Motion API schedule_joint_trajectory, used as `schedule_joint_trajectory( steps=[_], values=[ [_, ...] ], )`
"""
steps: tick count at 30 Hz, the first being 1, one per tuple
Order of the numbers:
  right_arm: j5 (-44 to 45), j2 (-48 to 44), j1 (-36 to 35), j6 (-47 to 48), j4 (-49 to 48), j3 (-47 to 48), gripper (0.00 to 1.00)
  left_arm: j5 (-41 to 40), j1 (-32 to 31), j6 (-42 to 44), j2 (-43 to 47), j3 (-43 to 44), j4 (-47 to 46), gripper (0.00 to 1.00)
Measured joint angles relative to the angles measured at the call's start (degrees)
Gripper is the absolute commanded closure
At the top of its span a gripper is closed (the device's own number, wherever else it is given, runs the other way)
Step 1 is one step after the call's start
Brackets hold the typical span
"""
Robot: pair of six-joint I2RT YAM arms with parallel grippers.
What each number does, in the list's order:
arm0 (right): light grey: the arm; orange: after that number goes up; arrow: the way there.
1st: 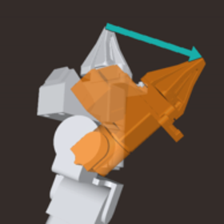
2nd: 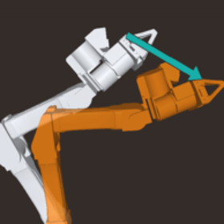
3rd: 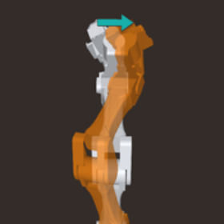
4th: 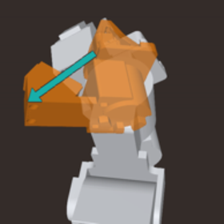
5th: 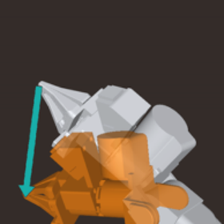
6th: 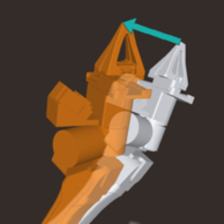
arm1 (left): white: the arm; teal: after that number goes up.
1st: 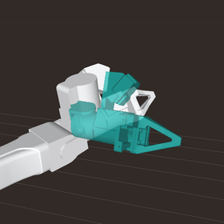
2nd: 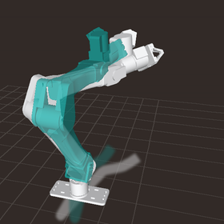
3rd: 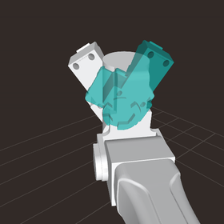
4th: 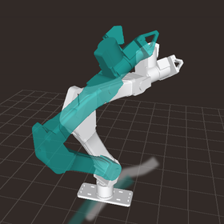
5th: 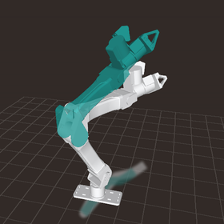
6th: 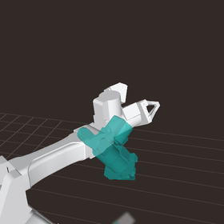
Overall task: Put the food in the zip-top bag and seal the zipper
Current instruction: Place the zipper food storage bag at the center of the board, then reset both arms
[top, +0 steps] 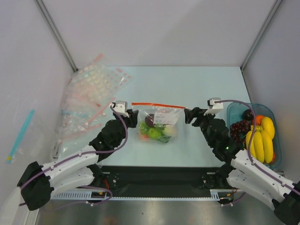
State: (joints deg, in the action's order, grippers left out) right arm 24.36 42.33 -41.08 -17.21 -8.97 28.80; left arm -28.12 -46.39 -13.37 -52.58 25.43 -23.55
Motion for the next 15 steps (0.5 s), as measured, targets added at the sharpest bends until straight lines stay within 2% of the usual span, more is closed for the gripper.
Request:
schedule_joint_trajectory(
  steps=[1,3,5,6,8,9,15],
  values=[
    [1.05,-0.02,0.55,-0.15,-0.52,-0.2,0.16,0.33,0.37,0.28,-0.55,0.26,0.04,0.41],
    [2.6,-0.46,0.87,-0.24,-1.42,-0.76,0.07,1.27,0.74,0.31,-0.83,0.85,0.42,0.29],
    [3.74,-1.18,0.87,-0.48,-2.05,-1.36,0.0,1.95,0.83,0.31,-0.48,1.77,1.01,0.25],
    [4.35,-1.57,0.85,-0.92,-2.05,-1.53,0.0,2.32,0.83,0.2,-0.04,2.08,1.49,0.16],
    [5.64,-2.32,0.85,-2.19,-1.9,-1.64,0.0,2.84,0.83,-0.11,2.14,2.25,2.82,0.09],
    [6.21,-2.45,0.85,-2.75,-1.86,-1.64,0.0,2.91,0.83,-0.42,3.65,2.25,3.74,0.02],
    [12.15,1.42,0.87,-9.55,5.11,2.89,0.0,4.37,0.83,-2.75,13.99,1.55,6.1,0.0]
  ],
)
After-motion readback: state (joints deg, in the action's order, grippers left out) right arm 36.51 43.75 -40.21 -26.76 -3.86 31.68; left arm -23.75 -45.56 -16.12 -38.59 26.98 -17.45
